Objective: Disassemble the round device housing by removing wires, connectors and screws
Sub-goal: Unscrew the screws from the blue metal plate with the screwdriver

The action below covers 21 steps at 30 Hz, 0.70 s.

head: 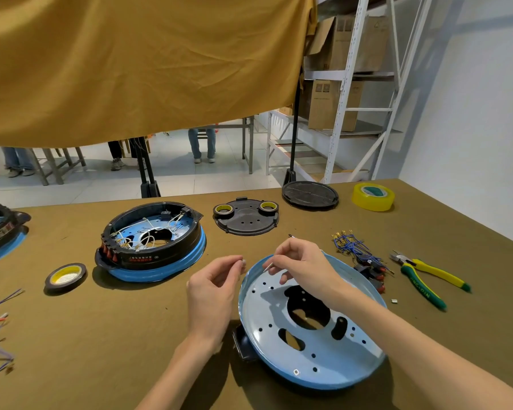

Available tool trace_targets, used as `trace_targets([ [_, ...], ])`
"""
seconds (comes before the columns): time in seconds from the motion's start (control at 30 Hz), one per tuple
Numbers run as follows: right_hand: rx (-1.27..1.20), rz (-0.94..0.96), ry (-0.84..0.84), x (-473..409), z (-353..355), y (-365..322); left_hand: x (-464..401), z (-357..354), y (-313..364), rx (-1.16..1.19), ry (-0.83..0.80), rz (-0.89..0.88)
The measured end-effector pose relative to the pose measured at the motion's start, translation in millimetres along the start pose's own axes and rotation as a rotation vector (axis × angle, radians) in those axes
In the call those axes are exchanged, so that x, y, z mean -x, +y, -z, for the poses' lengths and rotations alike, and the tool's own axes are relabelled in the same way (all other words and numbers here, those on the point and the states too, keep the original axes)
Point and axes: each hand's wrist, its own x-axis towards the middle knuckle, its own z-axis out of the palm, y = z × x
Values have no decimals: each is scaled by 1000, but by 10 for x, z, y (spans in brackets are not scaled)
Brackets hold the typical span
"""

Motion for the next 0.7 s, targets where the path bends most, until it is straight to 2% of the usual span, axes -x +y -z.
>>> trace_targets([
  [0.1, -196, -76, -47, 29, -4, -25, 12, -27, 62, 83, -30, -47],
  [0.23, -316, -144, -268, 99, -1, -31, -3, -52, 129, 146, -106, -62],
  [0.3, -345, -138, -313, 132, 4, -29, -14, -41, 132, 188, -146, -36],
  [0.53, -272, -120, -203, 265, 52, 15, 12, -60, 115, 160, -252, -43],
  [0.63, -191, -85, -147, 363, 124, 52, 59, -113, 121, 73, -300, -118],
  [0.7, -94, -1, -37, 422, 197, 71, 81, -142, 111, -50, -338, -184],
])
